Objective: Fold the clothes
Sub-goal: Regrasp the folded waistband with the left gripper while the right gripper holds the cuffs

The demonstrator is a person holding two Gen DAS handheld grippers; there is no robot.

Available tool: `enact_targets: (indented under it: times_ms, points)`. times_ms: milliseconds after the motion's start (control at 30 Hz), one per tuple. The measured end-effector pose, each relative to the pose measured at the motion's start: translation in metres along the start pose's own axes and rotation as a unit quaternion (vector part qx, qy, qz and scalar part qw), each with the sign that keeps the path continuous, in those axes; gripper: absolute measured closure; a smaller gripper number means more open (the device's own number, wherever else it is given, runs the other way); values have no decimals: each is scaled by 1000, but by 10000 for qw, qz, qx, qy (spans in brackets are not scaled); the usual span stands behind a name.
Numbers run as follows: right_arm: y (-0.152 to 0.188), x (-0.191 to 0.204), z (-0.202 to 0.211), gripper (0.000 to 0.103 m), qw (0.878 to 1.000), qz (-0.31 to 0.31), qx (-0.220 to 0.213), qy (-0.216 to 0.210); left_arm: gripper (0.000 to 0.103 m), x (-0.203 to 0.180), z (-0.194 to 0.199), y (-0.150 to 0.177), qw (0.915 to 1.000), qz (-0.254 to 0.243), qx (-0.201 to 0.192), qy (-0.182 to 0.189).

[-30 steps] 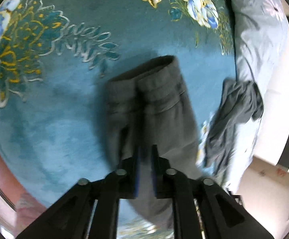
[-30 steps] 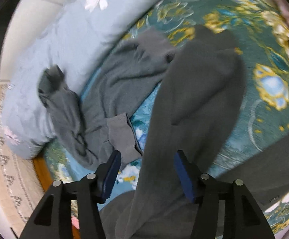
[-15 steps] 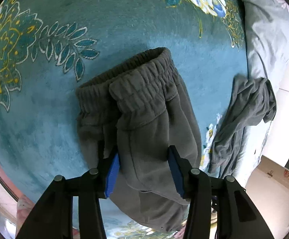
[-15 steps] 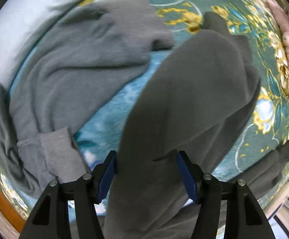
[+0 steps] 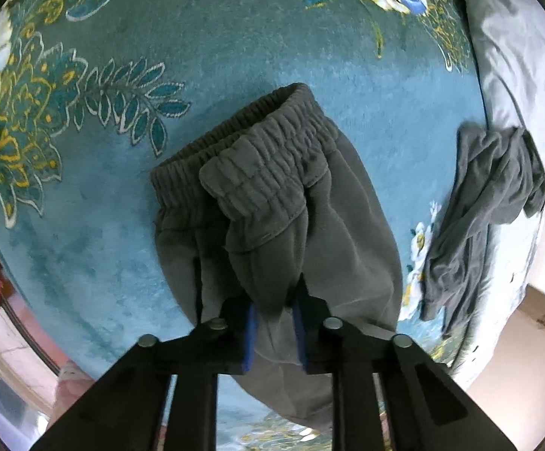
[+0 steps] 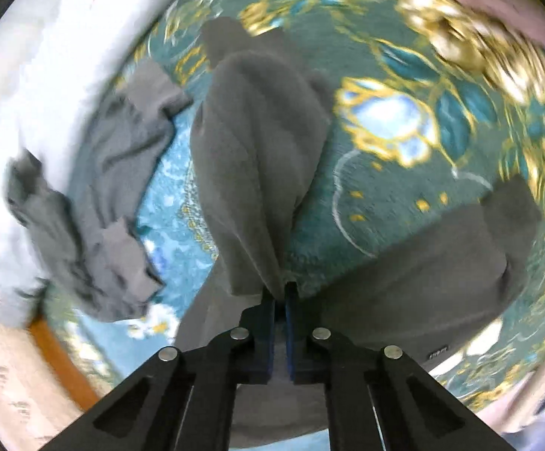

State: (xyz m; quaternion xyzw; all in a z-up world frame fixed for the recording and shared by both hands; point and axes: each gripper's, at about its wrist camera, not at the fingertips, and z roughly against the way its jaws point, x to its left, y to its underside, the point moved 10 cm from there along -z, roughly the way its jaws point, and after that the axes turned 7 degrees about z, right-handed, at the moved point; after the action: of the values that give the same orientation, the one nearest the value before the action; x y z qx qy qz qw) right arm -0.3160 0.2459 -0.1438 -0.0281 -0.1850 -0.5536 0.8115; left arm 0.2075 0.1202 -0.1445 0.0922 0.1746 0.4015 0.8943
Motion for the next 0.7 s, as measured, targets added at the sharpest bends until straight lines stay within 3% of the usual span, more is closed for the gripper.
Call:
enact_targets:
  times_ms: [133,267,333,400,533,600,700]
  points:
    - [-2,24,31,99,9959,186,-351,-807,94,-32,23,-1,9964,-785,-271,168]
    - [5,44,81,99,9807,673,-1008,-1535,94,-75,75,8,9783,-1624,-719,1063]
    - [18,39,105,99,9720,821,-1304,-1772,94,-66,78,11,9772,-1673,-744,1071]
    - [43,12,104,99,9742,794,-1299,-1666,94,-57,81,14,9766,-1712,-763,1059]
    - [89,-63,39,99,9938,122,-487,-995,94,9,41,16,9917,-1146,-489,333]
    - [108,-94,11,99,9961,-318,-171,-810,94,39,21,18,9956,-854,-384,6]
    - [120,-113,-4,97,9941,-713,-44,-817,94,57,11,21,9972,-638,-340,-164]
